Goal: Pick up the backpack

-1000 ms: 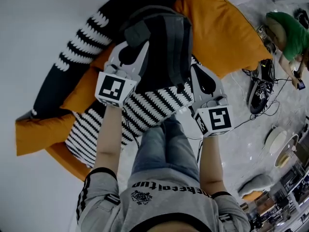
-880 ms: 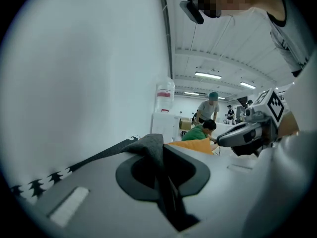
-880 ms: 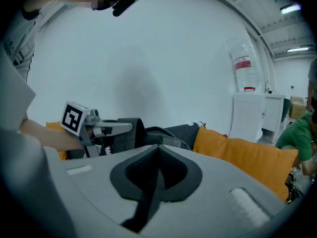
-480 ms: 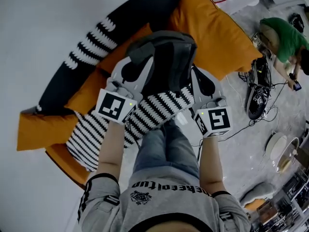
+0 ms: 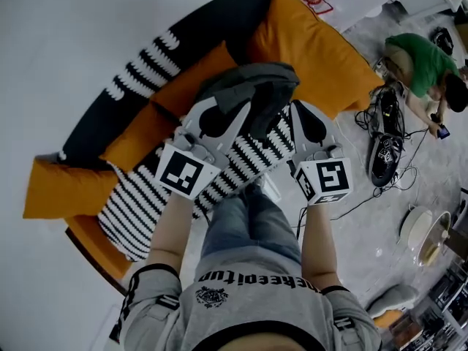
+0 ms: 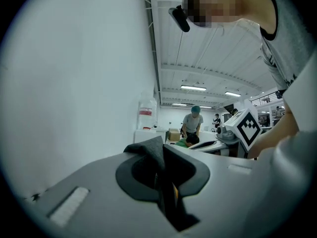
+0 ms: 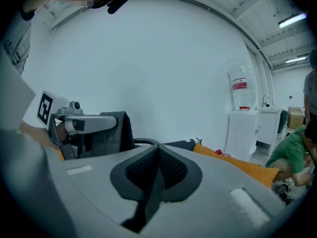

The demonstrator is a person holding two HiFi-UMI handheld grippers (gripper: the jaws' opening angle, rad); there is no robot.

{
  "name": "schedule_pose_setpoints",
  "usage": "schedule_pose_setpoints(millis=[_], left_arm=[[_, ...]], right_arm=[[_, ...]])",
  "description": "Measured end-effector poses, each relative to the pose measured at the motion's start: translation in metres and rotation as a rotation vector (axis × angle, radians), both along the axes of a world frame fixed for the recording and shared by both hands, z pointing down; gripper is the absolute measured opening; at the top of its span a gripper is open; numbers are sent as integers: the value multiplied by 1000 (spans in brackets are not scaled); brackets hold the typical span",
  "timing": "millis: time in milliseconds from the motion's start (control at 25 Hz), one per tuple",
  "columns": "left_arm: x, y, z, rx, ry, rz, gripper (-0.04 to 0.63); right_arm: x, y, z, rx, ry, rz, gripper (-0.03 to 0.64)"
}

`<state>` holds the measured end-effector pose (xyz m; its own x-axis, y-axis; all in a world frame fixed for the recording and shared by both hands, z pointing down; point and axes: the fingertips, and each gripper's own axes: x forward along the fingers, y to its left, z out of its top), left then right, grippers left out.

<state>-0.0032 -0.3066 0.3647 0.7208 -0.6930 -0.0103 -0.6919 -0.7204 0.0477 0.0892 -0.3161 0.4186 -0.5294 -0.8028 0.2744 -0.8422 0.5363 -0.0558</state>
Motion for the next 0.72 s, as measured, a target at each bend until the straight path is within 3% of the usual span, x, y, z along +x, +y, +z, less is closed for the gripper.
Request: schedule_pose_setpoints(millis=[720], left_arm=[[-52,31,-90,86,-29,-231,46]], right_arm=[[-2,25,-83,130,-6,-71,3]])
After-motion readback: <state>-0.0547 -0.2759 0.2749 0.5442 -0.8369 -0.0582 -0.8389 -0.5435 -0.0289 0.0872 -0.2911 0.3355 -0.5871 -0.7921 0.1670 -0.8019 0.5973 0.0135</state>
